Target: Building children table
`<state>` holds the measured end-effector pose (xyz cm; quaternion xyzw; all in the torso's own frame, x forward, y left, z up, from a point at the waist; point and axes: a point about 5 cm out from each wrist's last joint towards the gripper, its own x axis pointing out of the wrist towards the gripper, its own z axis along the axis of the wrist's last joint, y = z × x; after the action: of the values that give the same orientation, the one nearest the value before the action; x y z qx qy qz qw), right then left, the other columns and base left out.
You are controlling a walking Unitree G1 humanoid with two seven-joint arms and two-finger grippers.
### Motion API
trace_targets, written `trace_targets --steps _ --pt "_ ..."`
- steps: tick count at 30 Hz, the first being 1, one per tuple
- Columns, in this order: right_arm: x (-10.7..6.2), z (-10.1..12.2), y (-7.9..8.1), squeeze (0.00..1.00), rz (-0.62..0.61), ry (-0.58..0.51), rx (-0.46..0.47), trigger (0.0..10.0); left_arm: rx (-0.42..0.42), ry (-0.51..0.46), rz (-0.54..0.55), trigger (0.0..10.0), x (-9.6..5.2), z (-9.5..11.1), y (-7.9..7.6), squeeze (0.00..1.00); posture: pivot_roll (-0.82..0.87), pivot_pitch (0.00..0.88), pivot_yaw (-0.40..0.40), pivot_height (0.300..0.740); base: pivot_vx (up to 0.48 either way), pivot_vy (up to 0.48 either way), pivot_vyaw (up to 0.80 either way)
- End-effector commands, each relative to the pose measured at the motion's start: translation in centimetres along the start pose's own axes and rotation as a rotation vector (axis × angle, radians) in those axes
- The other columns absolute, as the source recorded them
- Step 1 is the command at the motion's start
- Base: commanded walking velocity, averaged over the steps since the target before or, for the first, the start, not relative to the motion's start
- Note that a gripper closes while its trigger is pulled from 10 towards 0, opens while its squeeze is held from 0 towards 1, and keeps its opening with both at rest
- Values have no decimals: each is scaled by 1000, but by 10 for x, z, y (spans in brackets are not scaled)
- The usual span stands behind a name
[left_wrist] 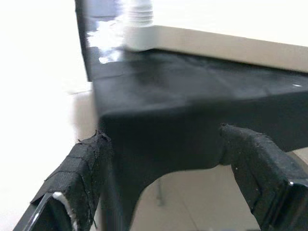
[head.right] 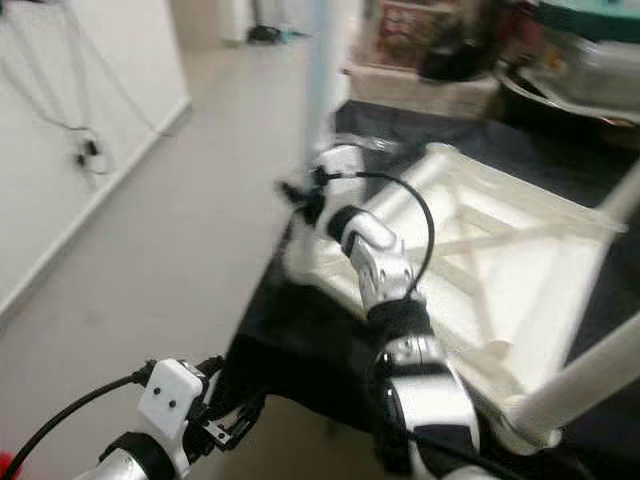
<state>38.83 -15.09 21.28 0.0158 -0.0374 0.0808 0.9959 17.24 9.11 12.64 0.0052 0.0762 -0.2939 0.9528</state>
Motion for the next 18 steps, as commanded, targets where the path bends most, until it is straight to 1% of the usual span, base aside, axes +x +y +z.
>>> trace_targets --steps 1,2,3,4,5,6,7,8,9,10,11,12,13,14,15,16,17,18 --pt "-19 -23 -24 0 -250 95 8 0 -9 8 -7 10000 1 -2 0 0 136 107 -64 740 0 0 0" --pt "-33 -26 -18 0 -358 89 39 0 -7 7 -9 10000 2 -2 1 0 137 104 -65 740 0 0 0" --pt "-33 -26 -18 0 -358 89 39 0 -7 7 -9 10000 2 -2 1 0 137 104 -65 740 0 0 0" --pt "-44 -27 -12 0 -433 87 69 0 -5 7 -9 10000 3 -3 1 0 138 103 -65 740 0 0 0" --pt "-44 -27 -12 0 -433 87 69 0 -5 7 -9 10000 3 -3 1 0 138 103 -65 740 0 0 0" --pt "-52 -28 0 0 -478 88 105 0 -3 7 -8 10000 3 -3 2 0 139 101 -66 740 0 0 0" --pt "-55 -29 14 0 -486 86 134 0 -1 6 -6 10000 4 -3 2 0 141 102 -65 740 0 0 0" --pt "-55 -29 14 0 -486 86 134 0 -1 6 -6 10000 4 -3 2 0 141 102 -65 740 0 0 0" --pt "-55 -31 27 0 -474 91 142 0 0 5 -4 10000 4 -3 2 0 141 100 -68 740 0 0 0" --pt "-54 -32 36 0 -464 95 145 0 0 4 -3 10000 5 -3 1 0 142 100 -70 740 0 0 0" --pt "-53 -32 45 0 -446 94 138 10000 1 3 -2 10000 5 -2 1 0 143 103 -71 740 0 0 0" --pt "-53 -32 45 0 -446 94 138 10000 1 3 -2 10000 5 -2 1 0 143 103 -71 740 0 0 0" --pt "-52 -31 51 0 -435 93 132 10000 1 2 -1 10000 5 -2 1 0 143 103 -71 740 0 0 0" --pt "-50 -31 55 1000 -387 76 143 10000 0 2 -1 10000 4 -2 1 0 141 102 -74 740 0 0 0" --pt "-49 -30 57 1000 -354 65 152 10000 -1 2 -1 10000 4 -2 2 0 141 102 -74 740 0 0 0" --pt "-49 -30 57 1000 -354 65 152 10000 -1 2 -1 10000 4 -2 2 0 141 102 -74 740 0 0 0" --pt "-48 -27 56 1000 -313 42 170 10000 -3 2 -2 10000 4 -2 1 0 136 102 -73 740 0 0 0" --pt "-45 -20 49 1000 -262 -5 173 10000 -5 2 -3 10000 4 -2 1 0 133 98 -76 740 0 0 0"
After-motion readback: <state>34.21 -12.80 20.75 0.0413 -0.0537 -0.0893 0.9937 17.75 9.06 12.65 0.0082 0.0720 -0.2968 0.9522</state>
